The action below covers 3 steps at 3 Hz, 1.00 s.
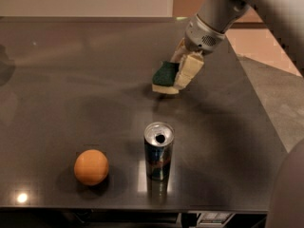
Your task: Move sponge near redbull can
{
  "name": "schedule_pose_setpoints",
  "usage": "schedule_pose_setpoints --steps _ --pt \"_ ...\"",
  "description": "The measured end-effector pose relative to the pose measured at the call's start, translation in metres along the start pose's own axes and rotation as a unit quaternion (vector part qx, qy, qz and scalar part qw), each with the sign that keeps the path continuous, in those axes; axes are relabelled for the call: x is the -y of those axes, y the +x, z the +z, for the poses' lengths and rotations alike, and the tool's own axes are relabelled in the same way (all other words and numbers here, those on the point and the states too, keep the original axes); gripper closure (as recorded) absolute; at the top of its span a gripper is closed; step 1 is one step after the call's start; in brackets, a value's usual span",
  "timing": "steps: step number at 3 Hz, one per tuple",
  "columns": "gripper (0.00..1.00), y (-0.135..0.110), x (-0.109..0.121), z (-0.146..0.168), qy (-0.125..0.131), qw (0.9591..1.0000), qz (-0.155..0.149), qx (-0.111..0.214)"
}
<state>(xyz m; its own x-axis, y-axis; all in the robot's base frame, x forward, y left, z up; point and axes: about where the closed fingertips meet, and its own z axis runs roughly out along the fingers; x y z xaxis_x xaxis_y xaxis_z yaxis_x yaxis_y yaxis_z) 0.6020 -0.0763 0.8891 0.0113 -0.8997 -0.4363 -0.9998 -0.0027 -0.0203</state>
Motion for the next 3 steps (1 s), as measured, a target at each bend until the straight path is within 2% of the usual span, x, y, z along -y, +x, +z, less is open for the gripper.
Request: schedule_pose_setpoints --steps 1,3 --pt "1.00 0.009 -0.031 -0.013 -0.015 0.9997 -0.021 0.003" --pt "1.00 0.014 -0.102 -0.001 -0.055 0.9971 -0.052 0.003"
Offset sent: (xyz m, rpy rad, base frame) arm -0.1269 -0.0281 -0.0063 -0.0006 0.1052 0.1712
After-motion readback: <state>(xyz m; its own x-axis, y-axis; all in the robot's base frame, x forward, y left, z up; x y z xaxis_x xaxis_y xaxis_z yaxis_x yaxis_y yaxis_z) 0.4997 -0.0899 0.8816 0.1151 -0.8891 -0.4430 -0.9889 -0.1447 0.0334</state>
